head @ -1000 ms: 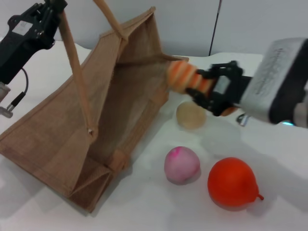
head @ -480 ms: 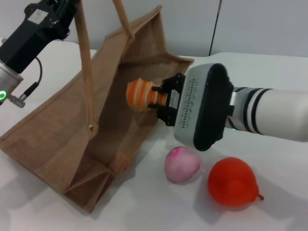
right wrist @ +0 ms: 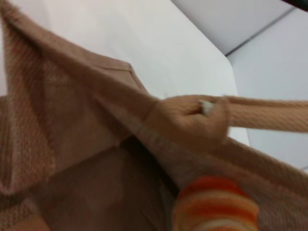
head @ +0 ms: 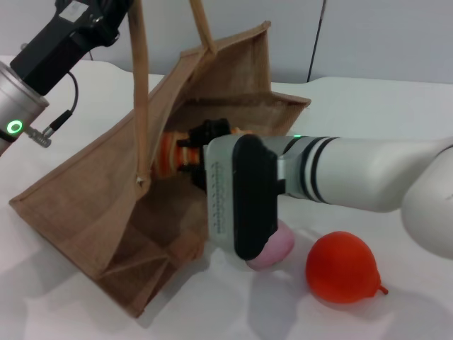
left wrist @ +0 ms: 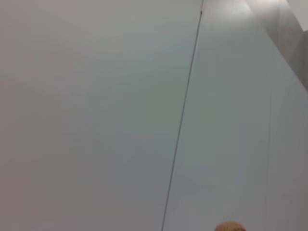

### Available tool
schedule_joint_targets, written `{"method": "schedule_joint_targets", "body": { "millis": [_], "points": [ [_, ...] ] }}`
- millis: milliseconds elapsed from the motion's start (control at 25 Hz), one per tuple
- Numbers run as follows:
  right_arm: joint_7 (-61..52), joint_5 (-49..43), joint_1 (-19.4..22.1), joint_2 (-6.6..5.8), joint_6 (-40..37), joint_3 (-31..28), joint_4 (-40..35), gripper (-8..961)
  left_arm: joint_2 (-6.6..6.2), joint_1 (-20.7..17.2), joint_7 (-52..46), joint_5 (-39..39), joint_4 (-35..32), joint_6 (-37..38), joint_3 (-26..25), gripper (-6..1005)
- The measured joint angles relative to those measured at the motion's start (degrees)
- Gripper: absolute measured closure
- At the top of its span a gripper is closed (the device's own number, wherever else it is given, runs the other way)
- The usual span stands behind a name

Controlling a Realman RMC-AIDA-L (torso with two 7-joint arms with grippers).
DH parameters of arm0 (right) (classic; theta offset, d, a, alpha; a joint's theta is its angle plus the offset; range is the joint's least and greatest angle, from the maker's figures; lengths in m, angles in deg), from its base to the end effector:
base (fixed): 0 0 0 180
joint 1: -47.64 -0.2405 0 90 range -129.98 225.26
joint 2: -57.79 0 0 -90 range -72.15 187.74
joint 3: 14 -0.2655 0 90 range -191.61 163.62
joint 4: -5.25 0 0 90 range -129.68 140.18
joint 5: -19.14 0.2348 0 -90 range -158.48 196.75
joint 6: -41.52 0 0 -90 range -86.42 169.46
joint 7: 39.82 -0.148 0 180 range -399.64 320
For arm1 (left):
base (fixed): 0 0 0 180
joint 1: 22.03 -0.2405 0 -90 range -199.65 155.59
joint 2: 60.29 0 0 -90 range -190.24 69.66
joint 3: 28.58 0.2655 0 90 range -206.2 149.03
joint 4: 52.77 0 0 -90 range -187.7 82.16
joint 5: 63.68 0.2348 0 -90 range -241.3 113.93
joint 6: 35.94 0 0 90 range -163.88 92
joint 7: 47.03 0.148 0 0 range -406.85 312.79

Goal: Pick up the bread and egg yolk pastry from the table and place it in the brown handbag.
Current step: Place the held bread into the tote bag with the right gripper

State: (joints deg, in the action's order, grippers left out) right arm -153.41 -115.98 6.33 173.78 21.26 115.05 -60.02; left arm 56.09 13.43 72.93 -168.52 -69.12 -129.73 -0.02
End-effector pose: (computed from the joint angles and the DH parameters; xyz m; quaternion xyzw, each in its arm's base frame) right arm 0.0794 0.3747 -0.1676 -0.9197 -0.2940 -0.0362 0.2577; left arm -0.2501 0.3906 0.0486 -0.7505 -0.1550 -0.5624 0.3105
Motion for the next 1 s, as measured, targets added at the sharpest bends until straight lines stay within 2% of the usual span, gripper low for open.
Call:
{"method": "schedule_joint_targets", "body": {
  "millis": [280,440,640,920,1000],
  "points": [
    [0.4,0.2,-6.1,0.09,7.5,7.8,6.0,645,-0.02,1.0,-0.8,0.4,0.0,-0.1,0.0,879],
    [0.6,0.1,-8.3,0.18,14.9,13.2,9.4,653,-0.02,1.5,-1.4,0.4,-0.3,-0.4,0.0,879],
    [0.6,0.1,-9.0,0.57,26.0,16.8,14.1,662,-0.06,1.7,-1.5,0.4,-0.4,-0.7,0.0,879],
    [-0.2,0.5,-8.5,0.64,35.2,17.9,17.9,661,-0.1,1.3,-1.5,0.0,-0.4,-2.0,-0.5,879],
    [-1.0,0.6,-8.4,0.64,38.3,18.4,18.9,628,-0.1,1.3,-1.5,-0.1,-0.4,-2.1,-0.6,879]
  ]
}}
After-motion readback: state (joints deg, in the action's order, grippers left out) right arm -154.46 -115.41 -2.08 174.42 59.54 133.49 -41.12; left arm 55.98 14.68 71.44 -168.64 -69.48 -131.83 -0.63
